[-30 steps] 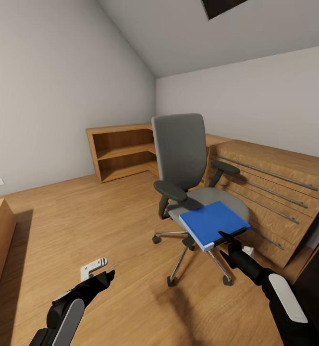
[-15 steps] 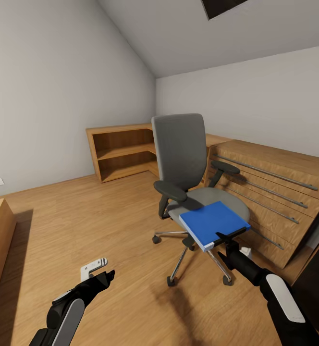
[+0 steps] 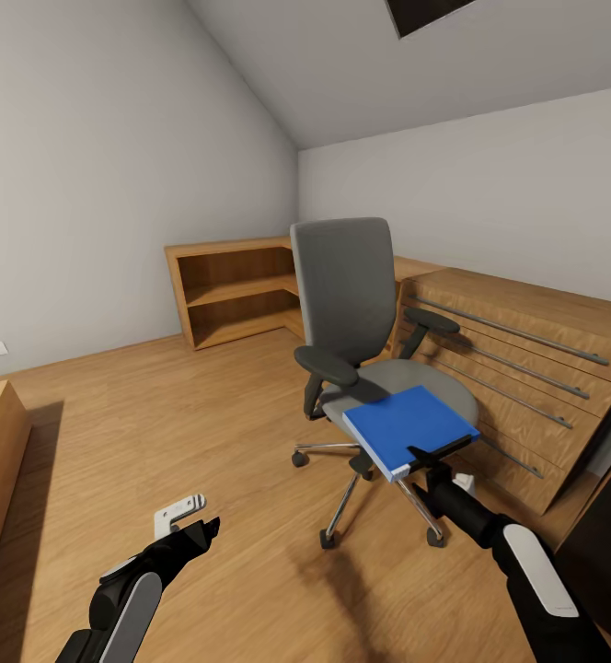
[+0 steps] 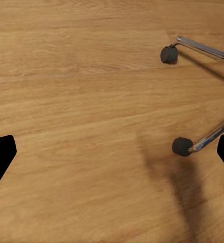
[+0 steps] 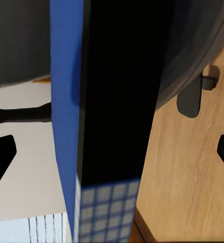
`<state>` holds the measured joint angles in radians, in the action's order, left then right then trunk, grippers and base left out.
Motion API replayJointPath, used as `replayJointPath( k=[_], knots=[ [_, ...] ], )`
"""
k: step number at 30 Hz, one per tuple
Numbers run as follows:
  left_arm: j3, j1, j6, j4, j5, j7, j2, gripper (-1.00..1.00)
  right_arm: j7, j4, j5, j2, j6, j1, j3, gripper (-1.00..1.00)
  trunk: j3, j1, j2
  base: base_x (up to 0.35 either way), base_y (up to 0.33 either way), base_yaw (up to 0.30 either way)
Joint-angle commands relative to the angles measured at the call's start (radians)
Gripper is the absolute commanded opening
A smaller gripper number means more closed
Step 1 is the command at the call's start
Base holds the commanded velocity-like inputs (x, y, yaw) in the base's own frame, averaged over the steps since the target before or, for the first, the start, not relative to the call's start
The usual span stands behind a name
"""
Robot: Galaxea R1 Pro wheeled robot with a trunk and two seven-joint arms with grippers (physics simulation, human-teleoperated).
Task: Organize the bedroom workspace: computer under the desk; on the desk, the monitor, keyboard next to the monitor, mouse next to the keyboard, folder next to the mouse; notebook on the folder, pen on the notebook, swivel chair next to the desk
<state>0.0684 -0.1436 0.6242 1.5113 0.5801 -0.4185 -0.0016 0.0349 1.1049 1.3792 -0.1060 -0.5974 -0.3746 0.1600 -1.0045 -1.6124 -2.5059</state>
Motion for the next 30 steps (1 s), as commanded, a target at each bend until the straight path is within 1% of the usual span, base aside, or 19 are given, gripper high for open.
replayJointPath(
  k=[1, 30],
  knots=[
    [0.001, -0.001, 0.002, 0.001, 0.011, -0.009, 0.000, 1.00, 0.003, 0.000, -0.002, 0.000, -0.005, -0.001, -0.001, 1.00, -0.001, 0.000, 0.000, 0.000, 0.000, 0.000],
    [0.001, -0.001, 0.002, 0.001, 0.011, -0.009, 0.000, 1.00, 0.003, 0.001, -0.005, -0.001, -0.005, -0.001, -0.005, 1.00, -0.001, 0.000, 0.000, 0.003, 0.000, 0.000]
  ],
)
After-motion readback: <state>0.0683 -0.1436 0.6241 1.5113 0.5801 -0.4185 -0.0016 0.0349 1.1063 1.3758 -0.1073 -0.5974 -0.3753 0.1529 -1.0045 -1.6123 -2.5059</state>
